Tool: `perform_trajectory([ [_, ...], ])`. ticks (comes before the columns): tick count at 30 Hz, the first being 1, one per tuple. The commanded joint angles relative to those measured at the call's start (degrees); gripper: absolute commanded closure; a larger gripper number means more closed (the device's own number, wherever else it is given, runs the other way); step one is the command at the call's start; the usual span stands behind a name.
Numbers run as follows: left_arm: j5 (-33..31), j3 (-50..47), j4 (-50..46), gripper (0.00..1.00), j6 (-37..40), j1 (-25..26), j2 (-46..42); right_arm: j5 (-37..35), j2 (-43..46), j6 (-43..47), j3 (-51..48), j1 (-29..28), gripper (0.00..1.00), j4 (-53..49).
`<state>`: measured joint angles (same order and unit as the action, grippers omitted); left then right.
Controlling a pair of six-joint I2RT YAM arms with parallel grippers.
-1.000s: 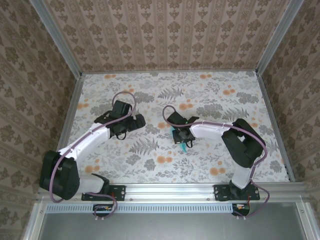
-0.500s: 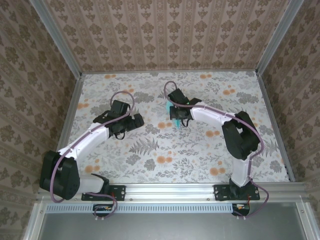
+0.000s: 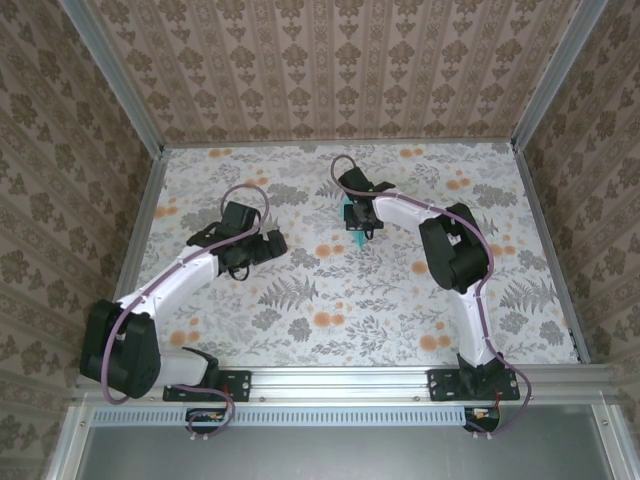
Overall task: Fold a paper plane with a square sheet of paper (pick it up from the middle)
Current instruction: Move the paper plane to the center of the table.
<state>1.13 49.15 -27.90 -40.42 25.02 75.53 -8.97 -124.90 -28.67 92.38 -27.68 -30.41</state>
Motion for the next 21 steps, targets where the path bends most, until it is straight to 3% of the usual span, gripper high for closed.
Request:
perform_trajectory([
  [1, -3.4, 2.1, -2.5, 0.0, 2.3, -0.6, 0.9, -0.6, -1.7, -0.9, 1.1, -0.3, 0.85, -3.4],
  [8, -7.9, 5.4, -2.6, 0.0, 6.0, -2.4, 1.3, -1.0, -0.1, -1.3, 2.8, -0.3, 0.81, -5.3],
  [15, -12.0, 7.2, -0.4, 0.0, 12.0, -6.8, -1.4, -2.2, 13.6, -0.1, 1.7, -0.2, 0.4, -5.0],
  [21, -17.9, 5.4, 1.4, 0.0, 17.0, -12.3, -6.9, -9.7, 27.9, 3.4, -8.7, 2.2, 0.2, 0.6],
])
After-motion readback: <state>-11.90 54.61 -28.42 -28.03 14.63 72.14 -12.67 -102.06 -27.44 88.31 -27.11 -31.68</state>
